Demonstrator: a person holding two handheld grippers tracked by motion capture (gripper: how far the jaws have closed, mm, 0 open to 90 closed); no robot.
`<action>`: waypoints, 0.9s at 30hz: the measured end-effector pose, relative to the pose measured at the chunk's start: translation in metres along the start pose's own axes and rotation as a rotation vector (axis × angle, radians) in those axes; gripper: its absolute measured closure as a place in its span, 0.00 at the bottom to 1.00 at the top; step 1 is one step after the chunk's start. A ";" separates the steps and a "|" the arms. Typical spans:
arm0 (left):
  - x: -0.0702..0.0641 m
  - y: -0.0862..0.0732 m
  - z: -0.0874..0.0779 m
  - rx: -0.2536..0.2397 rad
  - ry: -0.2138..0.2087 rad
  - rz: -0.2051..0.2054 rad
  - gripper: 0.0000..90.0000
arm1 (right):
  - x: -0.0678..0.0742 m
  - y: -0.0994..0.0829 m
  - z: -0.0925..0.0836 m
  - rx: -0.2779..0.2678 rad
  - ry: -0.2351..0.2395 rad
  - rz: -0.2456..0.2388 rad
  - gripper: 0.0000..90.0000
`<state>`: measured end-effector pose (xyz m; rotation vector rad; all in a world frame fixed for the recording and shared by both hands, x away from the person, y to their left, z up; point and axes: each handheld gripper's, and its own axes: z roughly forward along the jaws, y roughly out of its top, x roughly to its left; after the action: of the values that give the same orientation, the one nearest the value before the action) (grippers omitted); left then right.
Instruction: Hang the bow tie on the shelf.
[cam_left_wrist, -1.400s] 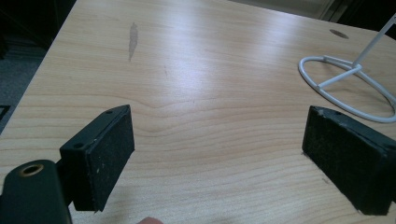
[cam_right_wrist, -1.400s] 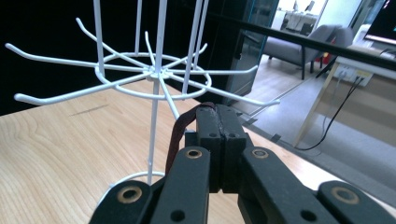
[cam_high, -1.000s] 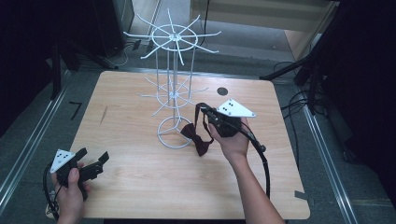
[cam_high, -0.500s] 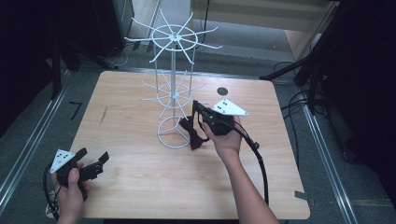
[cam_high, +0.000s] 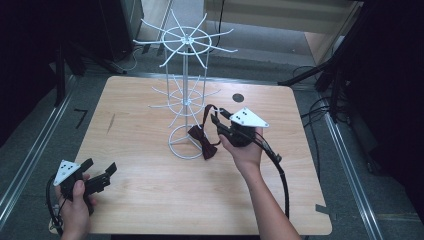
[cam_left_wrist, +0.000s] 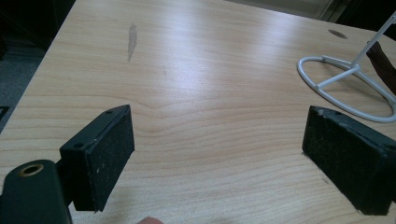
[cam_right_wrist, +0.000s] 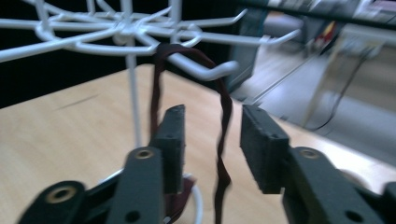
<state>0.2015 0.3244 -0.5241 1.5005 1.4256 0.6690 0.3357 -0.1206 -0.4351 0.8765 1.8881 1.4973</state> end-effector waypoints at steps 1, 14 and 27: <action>0.000 0.000 0.000 0.000 0.001 0.000 0.11 | -0.002 0.000 -0.002 0.011 -0.008 0.005 0.62; 0.000 0.000 0.000 0.001 0.004 0.001 0.11 | -0.023 -0.008 -0.033 0.039 -0.048 0.034 0.49; 0.000 0.000 0.000 0.000 0.005 0.001 0.11 | -0.039 -0.023 -0.065 0.067 -0.090 0.024 0.49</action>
<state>0.2014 0.3240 -0.5241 1.5006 1.4288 0.6735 0.3067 -0.1942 -0.4419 0.9833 1.8778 1.3920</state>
